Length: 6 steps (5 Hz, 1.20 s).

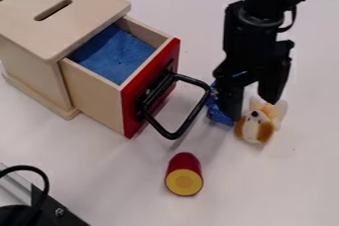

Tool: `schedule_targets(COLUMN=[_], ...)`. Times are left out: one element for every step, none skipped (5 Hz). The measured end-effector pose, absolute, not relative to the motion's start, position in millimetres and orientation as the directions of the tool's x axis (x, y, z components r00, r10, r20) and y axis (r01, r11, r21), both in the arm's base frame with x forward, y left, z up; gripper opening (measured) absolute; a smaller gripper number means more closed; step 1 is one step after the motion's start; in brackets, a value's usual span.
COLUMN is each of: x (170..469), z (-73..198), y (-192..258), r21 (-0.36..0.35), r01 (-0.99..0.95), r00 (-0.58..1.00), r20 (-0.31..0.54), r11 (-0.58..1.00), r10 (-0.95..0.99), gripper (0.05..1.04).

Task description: Put the dog toy inside the drawer

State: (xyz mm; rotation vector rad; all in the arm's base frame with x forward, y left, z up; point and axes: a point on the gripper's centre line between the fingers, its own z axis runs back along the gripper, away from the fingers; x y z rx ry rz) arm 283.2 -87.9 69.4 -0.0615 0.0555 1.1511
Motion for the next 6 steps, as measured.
schedule_targets(x=[301.0, 315.5, 319.2, 321.2, 327.5, 327.4], z=[56.2, 40.1, 19.6, 4.6, 1.0, -0.4], y=[-94.9, -97.9, -95.9, -91.7, -96.2, -98.2], r21=[-0.015, -0.021, -0.005, 0.018, 0.008, 0.023], r01=[-0.908, -0.906, -0.903, -0.903, -0.904, -0.892], r00=[0.418, 0.423, 0.428, 0.425, 0.423, 0.444], r20=[-0.090, -0.107, -0.115, -0.118, -0.138, -0.131], r11=[0.418, 0.423, 0.431, 0.430, 0.428, 0.451], r10=[0.904, 0.900, 0.896, 0.898, 0.896, 0.886], gripper=[0.999, 0.999, 0.999, 0.999, 0.965, 0.703])
